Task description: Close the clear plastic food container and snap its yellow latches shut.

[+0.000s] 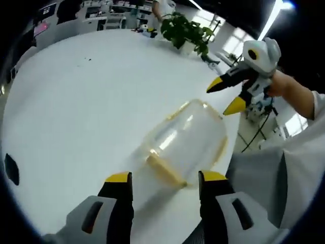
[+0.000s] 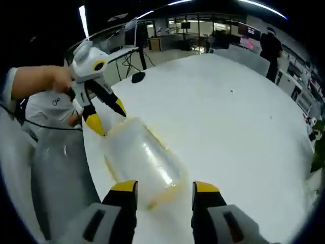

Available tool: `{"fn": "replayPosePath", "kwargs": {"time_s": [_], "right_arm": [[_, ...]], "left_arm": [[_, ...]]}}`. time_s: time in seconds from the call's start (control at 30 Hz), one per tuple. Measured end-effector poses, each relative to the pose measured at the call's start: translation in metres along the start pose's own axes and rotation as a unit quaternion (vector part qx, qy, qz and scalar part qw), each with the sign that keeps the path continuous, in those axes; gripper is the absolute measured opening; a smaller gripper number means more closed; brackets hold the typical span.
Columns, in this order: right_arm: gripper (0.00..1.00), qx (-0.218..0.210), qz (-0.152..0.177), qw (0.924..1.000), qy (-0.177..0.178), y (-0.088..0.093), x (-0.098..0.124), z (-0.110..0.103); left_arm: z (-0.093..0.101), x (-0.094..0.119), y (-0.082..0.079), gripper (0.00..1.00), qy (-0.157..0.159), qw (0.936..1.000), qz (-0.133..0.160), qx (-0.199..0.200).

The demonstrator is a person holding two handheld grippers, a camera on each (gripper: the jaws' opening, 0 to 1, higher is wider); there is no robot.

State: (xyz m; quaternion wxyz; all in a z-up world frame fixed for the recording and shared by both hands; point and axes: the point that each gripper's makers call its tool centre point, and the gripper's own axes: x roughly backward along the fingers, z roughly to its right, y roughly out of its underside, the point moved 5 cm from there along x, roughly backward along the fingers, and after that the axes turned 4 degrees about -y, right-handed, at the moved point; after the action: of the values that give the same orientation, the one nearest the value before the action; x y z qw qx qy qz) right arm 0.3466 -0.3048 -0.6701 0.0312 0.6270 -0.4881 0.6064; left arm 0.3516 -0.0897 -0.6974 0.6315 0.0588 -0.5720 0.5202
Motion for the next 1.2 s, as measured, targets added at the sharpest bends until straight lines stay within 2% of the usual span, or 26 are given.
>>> {"fn": "replayPosePath", "kwargs": {"time_s": [0.1, 0.17, 0.27, 0.33, 0.43, 0.53, 0.63, 1.2], "right_arm": [[0.39, -0.010, -0.012, 0.9998, 0.009, 0.006, -0.003, 0.001], [0.37, -0.018, -0.017, 0.9996, 0.011, 0.010, -0.006, 0.002], [0.33, -0.054, -0.016, 0.9984, 0.003, 0.017, -0.009, 0.002], [0.35, -0.081, -0.018, 0.9966, 0.001, 0.022, -0.010, 0.003], [0.34, -0.093, -0.014, 0.9956, 0.001, 0.022, -0.012, 0.004], [0.34, -0.111, -0.009, 0.9938, 0.011, 0.020, -0.013, 0.005], [0.34, -0.111, -0.016, 0.9937, -0.006, 0.021, -0.020, -0.001], [0.33, -0.113, -0.033, 0.9930, 0.007, 0.017, -0.023, -0.005]], "left_arm": [[0.004, -0.001, -0.001, 0.48, 0.005, 0.9994, 0.011, 0.032], [0.003, -0.003, -0.002, 0.46, -0.003, 0.9979, 0.021, 0.061], [0.000, -0.003, -0.003, 0.46, -0.022, 0.9940, 0.040, 0.100], [0.002, -0.004, -0.003, 0.45, -0.017, 0.9904, 0.048, 0.128], [0.005, -0.008, 0.002, 0.43, -0.019, 0.9888, 0.041, 0.143], [0.012, -0.012, 0.002, 0.44, -0.018, 0.9894, 0.041, 0.138], [0.015, -0.017, 0.001, 0.37, -0.022, 0.9909, 0.037, 0.128], [0.018, -0.020, -0.003, 0.35, -0.031, 0.9908, 0.015, 0.131]]}}
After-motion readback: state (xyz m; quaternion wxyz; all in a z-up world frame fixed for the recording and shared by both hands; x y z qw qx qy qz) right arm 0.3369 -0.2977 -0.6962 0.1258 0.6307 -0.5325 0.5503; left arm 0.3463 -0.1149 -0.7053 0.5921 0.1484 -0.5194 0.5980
